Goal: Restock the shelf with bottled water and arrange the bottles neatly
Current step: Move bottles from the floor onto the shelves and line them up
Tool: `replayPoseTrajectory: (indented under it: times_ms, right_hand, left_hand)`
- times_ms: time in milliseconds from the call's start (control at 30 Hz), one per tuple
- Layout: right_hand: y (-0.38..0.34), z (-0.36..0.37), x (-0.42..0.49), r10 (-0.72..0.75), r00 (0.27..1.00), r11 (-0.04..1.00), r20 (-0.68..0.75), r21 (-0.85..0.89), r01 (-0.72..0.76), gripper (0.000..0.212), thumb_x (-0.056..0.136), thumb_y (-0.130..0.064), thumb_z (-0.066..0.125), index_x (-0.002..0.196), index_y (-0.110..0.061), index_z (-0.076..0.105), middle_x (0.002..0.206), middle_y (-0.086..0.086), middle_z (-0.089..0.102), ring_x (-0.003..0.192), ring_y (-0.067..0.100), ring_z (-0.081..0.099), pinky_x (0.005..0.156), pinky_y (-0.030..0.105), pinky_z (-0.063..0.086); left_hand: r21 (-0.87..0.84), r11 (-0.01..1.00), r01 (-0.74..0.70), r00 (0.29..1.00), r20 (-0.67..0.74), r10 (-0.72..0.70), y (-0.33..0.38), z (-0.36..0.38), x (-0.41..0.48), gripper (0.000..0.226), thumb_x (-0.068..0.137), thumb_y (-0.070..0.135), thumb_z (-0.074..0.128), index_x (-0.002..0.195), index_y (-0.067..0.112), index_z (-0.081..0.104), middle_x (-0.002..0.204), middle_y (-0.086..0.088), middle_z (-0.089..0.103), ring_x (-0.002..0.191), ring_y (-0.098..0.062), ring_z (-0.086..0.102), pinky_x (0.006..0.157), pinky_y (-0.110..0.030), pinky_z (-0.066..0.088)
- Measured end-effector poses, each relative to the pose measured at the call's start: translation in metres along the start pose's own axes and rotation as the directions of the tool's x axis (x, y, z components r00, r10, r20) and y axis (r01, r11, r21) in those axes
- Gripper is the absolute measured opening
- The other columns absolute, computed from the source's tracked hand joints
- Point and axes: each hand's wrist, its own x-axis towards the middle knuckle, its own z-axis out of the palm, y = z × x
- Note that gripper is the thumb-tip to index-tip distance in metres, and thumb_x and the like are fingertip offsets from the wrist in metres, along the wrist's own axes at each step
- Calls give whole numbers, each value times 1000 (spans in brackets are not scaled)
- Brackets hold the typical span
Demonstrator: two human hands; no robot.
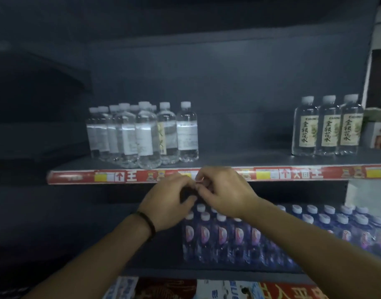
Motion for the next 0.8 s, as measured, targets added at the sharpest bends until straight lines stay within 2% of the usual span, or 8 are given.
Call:
replayPoseTrajectory:
  times_ms: [100, 200, 333, 433, 533, 667, 733, 800]
  right_hand:
    - [0, -11, 44, 105, 990, 983, -98, 160, -88, 21, 89, -40, 64, 108, -29, 64, 90, -11, 70, 84, 11, 68, 77, 37, 59]
    - [9, -17, 94, 257, 962, 940, -96, 254, -226, 33, 90, -31, 71, 119, -22, 58, 97, -6, 67, 90, 13, 66, 79, 34, 57]
    - [19, -15, 143, 396, 918, 859, -12, 358, -365, 56, 91, -24, 73, 138, -13, 44, 119, 2, 58, 105, 22, 59, 82, 35, 49]
    - [25, -2, 166, 453, 888, 755, 82, 494, -431, 61, 89, -18, 73, 140, -12, 41, 121, 2, 59, 109, 21, 60, 88, 37, 51]
    - [28, 6, 181, 436, 889, 672, 136, 608, -423, 55, 85, -12, 70, 135, -11, 47, 118, 0, 62, 110, 18, 62, 88, 36, 52]
    - [31, 6, 188, 393, 902, 573, 177, 721, -391, 30, 74, -7, 64, 104, -6, 62, 96, 6, 67, 92, 24, 64, 81, 37, 50]
    - [35, 5, 189, 374, 907, 544, 195, 745, -384, 37, 60, -15, 63, 96, -9, 64, 90, 8, 67, 89, 27, 63, 84, 40, 50]
    - [41, 1, 185, 357, 911, 543, 209, 746, -384, 37, 57, -18, 61, 93, -12, 64, 89, 8, 65, 87, 27, 62, 83, 40, 49]
  left_hand:
    - [-6, 1000, 6, 998, -58, -7, -5, -37, 25, 18, 94, 38, 68, 110, 38, 63, 109, 18, 58, 100, -2, 58, 90, -31, 54]
    - [-34, 998, 56, 994, -92, -59, -13, -57, 52, 25, 95, 38, 70, 118, 39, 61, 120, 19, 57, 110, -1, 57, 98, -29, 53]
    - [-126, 986, 106, 980, -156, -126, -22, -58, 82, 39, 95, 37, 72, 131, 36, 57, 134, 18, 55, 117, -1, 58, 102, -29, 54]
    - [-232, 960, 159, 975, -119, -190, -26, -45, 93, 53, 96, 37, 71, 144, 30, 49, 144, 13, 52, 124, -4, 57, 104, -31, 54]
    - [-243, 954, 176, 982, -27, -189, -31, -26, 97, 72, 96, 44, 69, 156, 29, 33, 154, 9, 43, 134, -7, 50, 108, -29, 48]
    - [-374, 904, 210, 972, -22, -234, -35, -10, 102, 85, 94, 43, 71, 162, 32, 20, 167, 8, 31, 152, -13, 36, 120, -43, 42]
    - [-415, 883, 221, 966, -30, -256, -36, -5, 106, 88, 92, 47, 73, 161, 37, 20, 167, 10, 33, 151, -12, 38, 120, -44, 43]
    - [-455, 861, 225, 965, -20, -263, -37, -1, 111, 87, 87, 51, 75, 157, 40, 25, 158, 16, 45, 143, -9, 48, 115, -42, 48]
